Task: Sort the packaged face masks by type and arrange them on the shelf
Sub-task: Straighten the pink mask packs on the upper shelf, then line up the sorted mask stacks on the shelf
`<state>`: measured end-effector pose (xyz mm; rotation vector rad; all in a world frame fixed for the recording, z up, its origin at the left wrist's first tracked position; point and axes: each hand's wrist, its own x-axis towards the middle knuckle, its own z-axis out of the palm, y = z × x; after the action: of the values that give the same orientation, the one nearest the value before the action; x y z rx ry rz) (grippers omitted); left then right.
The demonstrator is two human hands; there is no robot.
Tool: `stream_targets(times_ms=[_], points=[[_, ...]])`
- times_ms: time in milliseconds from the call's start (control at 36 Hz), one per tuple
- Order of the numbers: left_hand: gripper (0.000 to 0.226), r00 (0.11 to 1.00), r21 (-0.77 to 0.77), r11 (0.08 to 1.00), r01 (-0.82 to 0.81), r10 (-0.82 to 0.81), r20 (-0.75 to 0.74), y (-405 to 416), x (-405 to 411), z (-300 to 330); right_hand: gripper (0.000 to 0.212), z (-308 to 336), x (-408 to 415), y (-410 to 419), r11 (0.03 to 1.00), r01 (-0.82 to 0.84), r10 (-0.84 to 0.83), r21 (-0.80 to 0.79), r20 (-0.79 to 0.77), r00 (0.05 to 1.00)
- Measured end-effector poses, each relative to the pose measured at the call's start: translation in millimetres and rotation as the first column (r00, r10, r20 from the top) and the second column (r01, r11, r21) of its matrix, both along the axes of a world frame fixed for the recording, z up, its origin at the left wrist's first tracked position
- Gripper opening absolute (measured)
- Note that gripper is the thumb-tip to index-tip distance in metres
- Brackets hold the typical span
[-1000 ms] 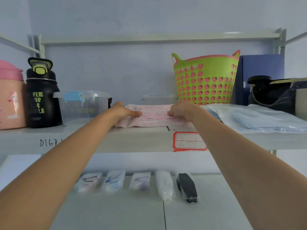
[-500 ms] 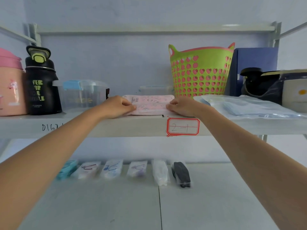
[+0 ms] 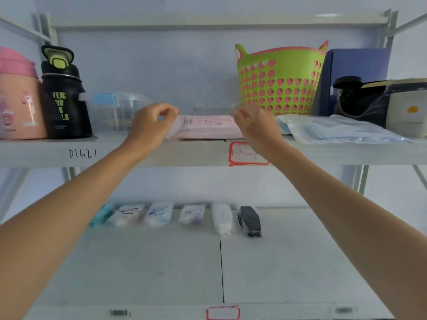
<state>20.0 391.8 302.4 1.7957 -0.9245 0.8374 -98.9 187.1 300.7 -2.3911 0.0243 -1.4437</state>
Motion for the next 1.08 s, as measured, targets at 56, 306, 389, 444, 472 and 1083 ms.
stream_targets(times_ms=[56, 306, 389, 444, 472, 1083], points=[[0.025, 0.99, -0.032, 0.996, 0.086, -0.082, 0.117, 5.7, -20.0, -12.1, 0.024, -14.4, -11.2, 11.0, 0.992, -0.097, 0.099, -0.08, 0.014, 0.995], [0.032, 0.994, 0.294, 0.952, 0.079, -0.099, 0.054, 20.6, -44.7, -105.0, 0.023, -114.9, -33.8, 32.7, 0.934, -0.238, 0.151, -0.267, -0.308, 0.939], [0.025, 0.997, 0.476, 0.878, -0.056, 0.071, -0.013, 18.6, -30.6, -139.7, 0.036, -149.4, -25.3, 23.2, 0.956, -0.131, -0.038, -0.263, -0.551, 0.834], [0.029, 0.989, 0.576, 0.812, -0.097, 0.144, -0.038, 21.0, -19.4, -161.9, 0.048, -168.8, -20.8, 17.3, 0.957, -0.072, -0.148, -0.281, -0.687, 0.711], [0.035, 0.987, 0.614, 0.784, -0.093, 0.156, -0.05, 23.0, -15.0, -172.0, 0.052, -177.3, -18.8, 15.2, 0.958, -0.052, -0.181, -0.282, -0.736, 0.652], [0.043, 0.911, 0.797, 0.586, -0.146, 0.394, -0.123, 59.4, 69.6, -256.5, 0.061, -243.3, 94.2, 33.3, 0.972, -0.115, -0.14, -0.204, -0.9, 0.413]])
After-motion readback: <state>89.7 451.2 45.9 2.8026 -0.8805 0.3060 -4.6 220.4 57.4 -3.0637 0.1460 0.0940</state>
